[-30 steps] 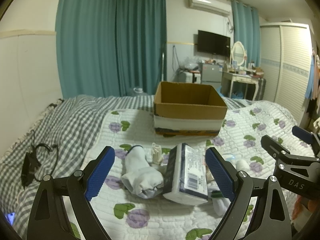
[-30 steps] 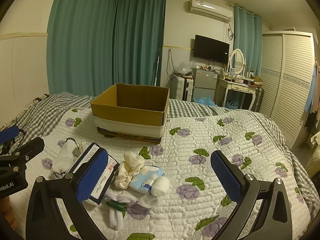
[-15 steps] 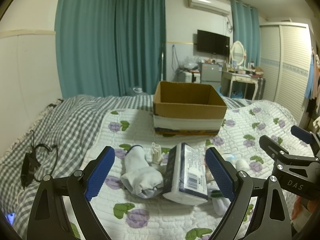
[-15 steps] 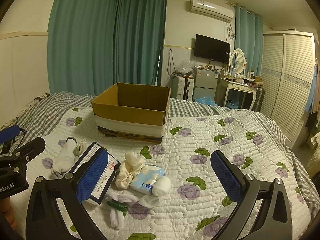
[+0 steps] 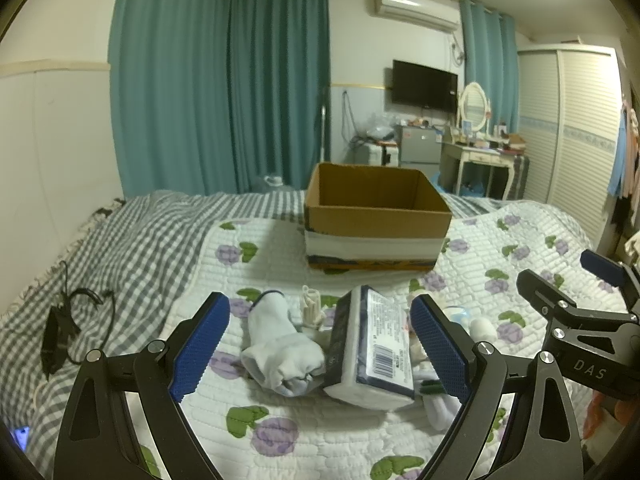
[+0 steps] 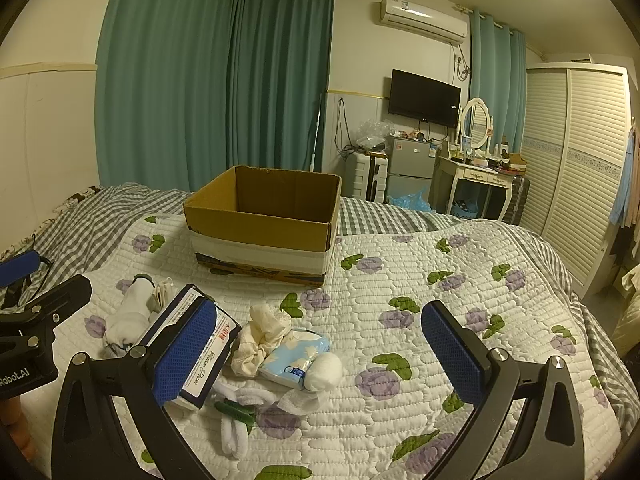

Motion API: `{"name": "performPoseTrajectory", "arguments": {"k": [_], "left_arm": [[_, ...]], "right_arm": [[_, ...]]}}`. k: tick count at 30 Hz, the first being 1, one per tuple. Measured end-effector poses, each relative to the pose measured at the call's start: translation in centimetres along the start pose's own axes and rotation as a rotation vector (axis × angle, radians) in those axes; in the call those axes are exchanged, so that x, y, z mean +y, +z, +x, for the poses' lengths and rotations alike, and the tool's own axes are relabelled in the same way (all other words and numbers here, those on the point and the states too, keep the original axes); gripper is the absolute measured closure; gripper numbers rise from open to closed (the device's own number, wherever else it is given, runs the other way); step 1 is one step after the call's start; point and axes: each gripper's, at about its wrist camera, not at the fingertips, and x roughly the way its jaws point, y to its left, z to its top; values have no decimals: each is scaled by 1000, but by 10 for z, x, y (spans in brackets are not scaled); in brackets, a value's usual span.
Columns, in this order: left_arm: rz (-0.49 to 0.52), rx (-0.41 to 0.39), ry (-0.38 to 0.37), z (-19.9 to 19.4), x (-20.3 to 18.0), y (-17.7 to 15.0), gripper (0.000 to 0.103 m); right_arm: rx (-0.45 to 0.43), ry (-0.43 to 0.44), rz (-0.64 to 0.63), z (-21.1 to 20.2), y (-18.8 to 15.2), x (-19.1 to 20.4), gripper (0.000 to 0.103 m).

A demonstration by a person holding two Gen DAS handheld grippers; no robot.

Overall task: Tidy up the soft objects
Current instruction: 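Grasp the white socks with green band using the right gripper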

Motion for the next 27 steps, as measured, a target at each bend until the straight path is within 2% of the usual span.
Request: {"name": "performPoseTrajectory", "arguments": {"k": [6, 10, 13, 16, 18, 23, 24, 26, 27], "left_arm": [[-17, -38, -7, -12, 4, 5, 10], [-20, -22, -19, -18, 4, 5, 10], [-12, 8, -9, -16, 4, -4, 10], [-8, 81, -9, -5, 3, -22, 10], [-3, 137, -3, 5, 3, -37, 10], [13, 246, -7, 23, -6, -65, 10], [16, 256, -7, 24, -7, -66, 10], [24, 264, -7, 27, -8, -68, 10], [26, 267, -7, 28, -8, -69, 10]], "right_arm": [[-8, 9, 2, -8, 3, -1, 0], [9, 48, 1, -14, 3, -1, 0], [87, 116, 9, -4, -7, 2, 0], [191, 117, -27, 17, -32, 14, 0], [269, 130, -50, 33, -49, 23, 4], [394, 180, -98, 63, -83, 47, 26], [415, 189, -107, 68, -87, 51, 29], [446, 196, -119, 77, -93, 55, 41], [455, 203, -116, 81, -95, 57, 43]]}}
